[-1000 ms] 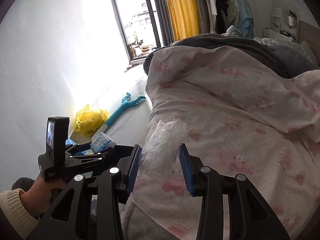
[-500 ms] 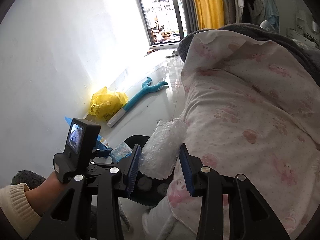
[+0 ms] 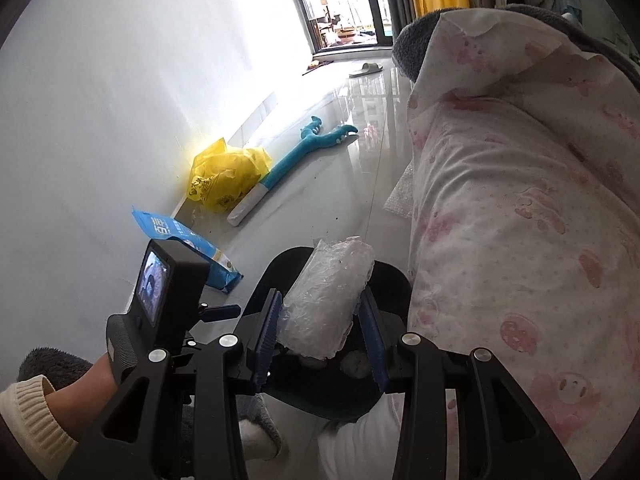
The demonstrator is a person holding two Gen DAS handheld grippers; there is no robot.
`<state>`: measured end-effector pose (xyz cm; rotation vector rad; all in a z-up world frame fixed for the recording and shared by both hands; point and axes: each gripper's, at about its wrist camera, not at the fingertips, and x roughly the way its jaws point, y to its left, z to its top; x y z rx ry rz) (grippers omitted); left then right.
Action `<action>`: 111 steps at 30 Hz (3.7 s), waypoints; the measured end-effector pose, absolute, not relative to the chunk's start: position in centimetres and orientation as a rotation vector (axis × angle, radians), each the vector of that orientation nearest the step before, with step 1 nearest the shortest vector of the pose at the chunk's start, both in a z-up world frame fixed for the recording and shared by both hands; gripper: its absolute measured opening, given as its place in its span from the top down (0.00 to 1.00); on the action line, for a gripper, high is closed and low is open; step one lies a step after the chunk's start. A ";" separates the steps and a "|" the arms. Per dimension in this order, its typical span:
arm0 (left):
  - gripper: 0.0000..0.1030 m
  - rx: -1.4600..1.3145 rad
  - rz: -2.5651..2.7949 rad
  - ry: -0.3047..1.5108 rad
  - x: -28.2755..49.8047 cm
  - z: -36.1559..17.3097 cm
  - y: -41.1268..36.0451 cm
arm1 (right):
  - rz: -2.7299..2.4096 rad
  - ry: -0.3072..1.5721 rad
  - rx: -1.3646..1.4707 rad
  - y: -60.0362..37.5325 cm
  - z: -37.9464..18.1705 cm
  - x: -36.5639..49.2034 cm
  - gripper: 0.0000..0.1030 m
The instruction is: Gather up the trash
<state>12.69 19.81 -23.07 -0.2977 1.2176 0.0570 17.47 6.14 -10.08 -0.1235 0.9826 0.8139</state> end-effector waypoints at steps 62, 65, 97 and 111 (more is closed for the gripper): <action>0.16 -0.067 0.112 0.474 3.5 1.3 17.7 | 0.726 0.997 -0.268 10.2 -11.4 15.4 0.27; 0.16 -0.060 0.115 0.469 3.4 1.8 17.1 | 0.731 0.909 -0.262 8.1 -8.5 14.8 0.26; 0.03 -0.025 0.109 0.410 -1.4 2.2 7.4 | 0.377 0.374 -0.060 -21.4 3.5 0.5 0.03; 0.03 0.014 0.095 0.409 -2.2 1.2 6.0 | 0.439 0.396 0.021 -24.6 0.3 -0.6 0.03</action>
